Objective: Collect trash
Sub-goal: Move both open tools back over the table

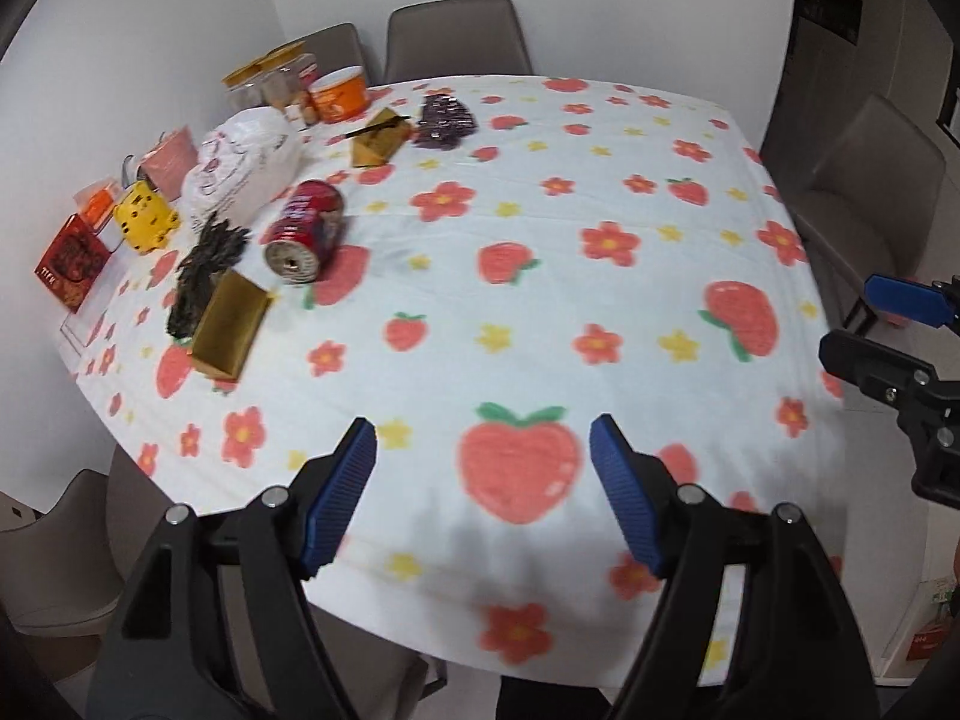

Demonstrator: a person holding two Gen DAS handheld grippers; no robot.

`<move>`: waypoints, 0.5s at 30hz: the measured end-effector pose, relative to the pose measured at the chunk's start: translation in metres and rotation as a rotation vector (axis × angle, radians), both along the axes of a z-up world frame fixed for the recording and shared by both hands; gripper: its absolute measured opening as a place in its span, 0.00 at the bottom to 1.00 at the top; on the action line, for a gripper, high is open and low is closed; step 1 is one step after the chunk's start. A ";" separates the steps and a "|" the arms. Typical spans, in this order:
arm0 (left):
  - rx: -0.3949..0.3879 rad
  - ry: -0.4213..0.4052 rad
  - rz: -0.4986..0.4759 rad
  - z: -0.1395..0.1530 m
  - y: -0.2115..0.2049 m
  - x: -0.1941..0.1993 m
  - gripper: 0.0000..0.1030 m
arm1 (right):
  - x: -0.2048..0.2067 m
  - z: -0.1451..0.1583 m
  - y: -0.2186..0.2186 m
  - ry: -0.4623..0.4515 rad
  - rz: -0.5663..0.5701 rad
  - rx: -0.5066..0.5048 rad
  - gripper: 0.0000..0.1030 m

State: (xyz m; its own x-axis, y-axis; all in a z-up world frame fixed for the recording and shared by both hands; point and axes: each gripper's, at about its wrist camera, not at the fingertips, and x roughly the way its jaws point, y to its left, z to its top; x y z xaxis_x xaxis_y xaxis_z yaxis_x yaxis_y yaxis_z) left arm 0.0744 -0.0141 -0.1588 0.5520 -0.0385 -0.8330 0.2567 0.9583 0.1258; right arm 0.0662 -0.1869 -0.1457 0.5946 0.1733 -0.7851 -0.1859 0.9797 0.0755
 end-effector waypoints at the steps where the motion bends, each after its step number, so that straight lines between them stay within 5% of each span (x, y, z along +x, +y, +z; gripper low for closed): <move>1: 0.001 0.000 0.015 0.000 0.021 0.011 0.72 | 0.010 0.001 0.019 -0.003 0.016 0.000 0.67; 7: 0.017 0.004 0.126 -0.004 0.121 0.055 0.72 | 0.067 0.006 0.116 -0.014 0.121 0.009 0.67; 15: 0.032 -0.016 0.199 -0.008 0.178 0.104 0.72 | 0.138 0.008 0.194 -0.009 0.213 0.004 0.67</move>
State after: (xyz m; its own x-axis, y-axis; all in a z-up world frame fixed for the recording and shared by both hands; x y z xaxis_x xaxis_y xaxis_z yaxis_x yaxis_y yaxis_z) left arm 0.1787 0.1642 -0.1669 0.5596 0.0992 -0.8228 0.0603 0.9853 0.1599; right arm 0.2041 0.0067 -0.1382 0.5509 0.2989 -0.7792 -0.3897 0.9178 0.0766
